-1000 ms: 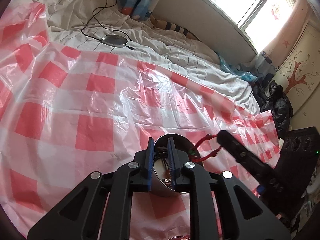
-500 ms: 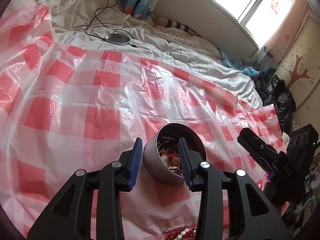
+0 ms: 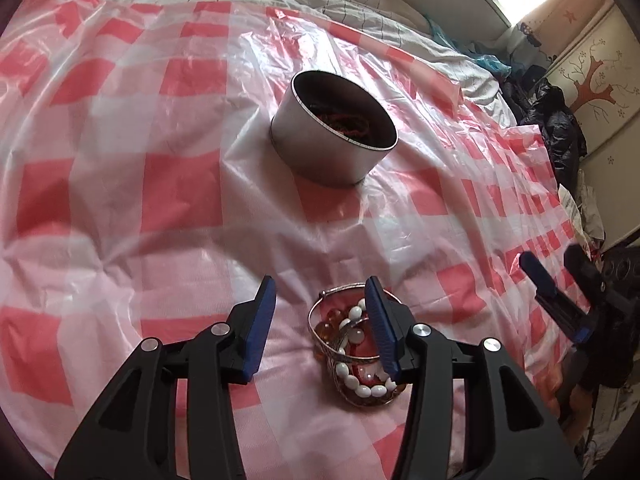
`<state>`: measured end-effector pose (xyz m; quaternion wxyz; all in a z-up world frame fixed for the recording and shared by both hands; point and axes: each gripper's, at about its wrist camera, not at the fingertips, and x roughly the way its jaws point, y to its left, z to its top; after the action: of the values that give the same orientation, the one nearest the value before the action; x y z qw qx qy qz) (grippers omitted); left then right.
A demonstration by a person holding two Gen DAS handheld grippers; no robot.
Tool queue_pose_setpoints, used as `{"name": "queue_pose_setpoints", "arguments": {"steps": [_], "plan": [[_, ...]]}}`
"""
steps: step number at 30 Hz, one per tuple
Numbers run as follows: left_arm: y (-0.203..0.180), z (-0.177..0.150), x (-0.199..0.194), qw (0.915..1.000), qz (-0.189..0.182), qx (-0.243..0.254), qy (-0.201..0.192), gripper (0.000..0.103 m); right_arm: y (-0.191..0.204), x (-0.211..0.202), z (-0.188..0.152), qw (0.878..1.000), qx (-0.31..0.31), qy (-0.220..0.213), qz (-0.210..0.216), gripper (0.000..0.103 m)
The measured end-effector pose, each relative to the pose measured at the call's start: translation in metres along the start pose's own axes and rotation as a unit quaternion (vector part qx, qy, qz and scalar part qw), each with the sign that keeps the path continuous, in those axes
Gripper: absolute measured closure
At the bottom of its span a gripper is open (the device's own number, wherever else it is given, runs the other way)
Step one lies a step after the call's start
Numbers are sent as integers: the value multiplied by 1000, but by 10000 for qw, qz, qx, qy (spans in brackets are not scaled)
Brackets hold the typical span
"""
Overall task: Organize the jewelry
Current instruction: 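Return the left gripper to the pile and grasp the silver hoop bangle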
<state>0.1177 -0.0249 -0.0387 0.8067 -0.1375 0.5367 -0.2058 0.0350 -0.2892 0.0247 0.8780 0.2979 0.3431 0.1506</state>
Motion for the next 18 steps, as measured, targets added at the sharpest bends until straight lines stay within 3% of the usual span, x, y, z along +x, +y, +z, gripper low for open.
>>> {"name": "queue_pose_setpoints", "arguments": {"steps": [4,8,13,15,18], "plan": [[12,-8,12,9981,-308,-428,324,59,-7,-12,-19,9997,227,63,31,24],[12,-15,16,9973,-388,-487,386,59,-3,-12,-19,9998,182,6,16,24],[12,-16,20,9938,-767,-677,431,61,1,-3,-20,9998,125,112,43,23],[12,-15,21,9948,-660,-678,381,72,2,-1,-20,9999,95,124,57,21],[15,-12,18,9925,-879,-807,248,95,3,1,-19,9998,74,145,93,21]]}}
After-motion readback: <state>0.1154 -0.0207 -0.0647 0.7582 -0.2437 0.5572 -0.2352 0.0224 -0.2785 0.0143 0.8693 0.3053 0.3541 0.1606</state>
